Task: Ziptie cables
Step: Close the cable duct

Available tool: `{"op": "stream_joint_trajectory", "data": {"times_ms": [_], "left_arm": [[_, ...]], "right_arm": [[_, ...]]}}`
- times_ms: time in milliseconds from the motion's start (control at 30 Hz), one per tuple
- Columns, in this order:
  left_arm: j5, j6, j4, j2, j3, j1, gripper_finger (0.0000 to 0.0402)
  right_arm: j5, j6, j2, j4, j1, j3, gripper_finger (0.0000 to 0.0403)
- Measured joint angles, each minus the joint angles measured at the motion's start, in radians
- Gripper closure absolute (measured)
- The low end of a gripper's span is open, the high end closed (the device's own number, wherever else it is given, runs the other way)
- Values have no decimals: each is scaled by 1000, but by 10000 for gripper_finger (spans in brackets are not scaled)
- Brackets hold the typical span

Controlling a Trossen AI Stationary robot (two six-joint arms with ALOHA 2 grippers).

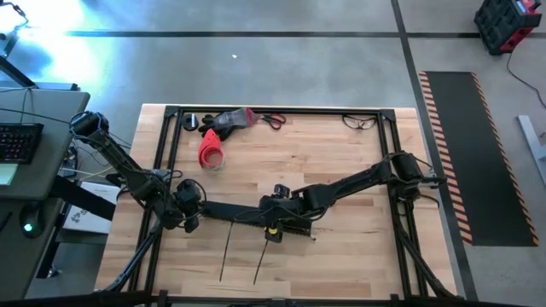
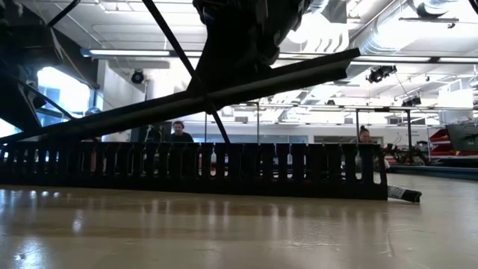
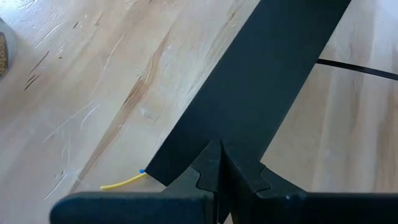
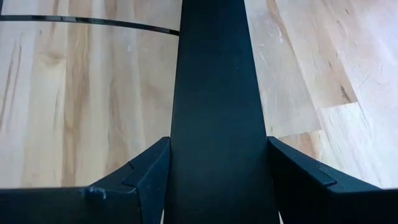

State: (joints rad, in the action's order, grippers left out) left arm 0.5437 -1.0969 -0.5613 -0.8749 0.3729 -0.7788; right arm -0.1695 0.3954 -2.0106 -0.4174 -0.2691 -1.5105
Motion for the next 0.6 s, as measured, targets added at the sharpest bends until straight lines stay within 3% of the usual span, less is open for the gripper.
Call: {"op": "stream_joint_trajectory", "data": {"times_ms": [600], "left_arm": [[57, 9, 1, -1, 0, 0, 401]], "right_arm": [[-39, 80, -5, -65, -51, 4, 195]]}}
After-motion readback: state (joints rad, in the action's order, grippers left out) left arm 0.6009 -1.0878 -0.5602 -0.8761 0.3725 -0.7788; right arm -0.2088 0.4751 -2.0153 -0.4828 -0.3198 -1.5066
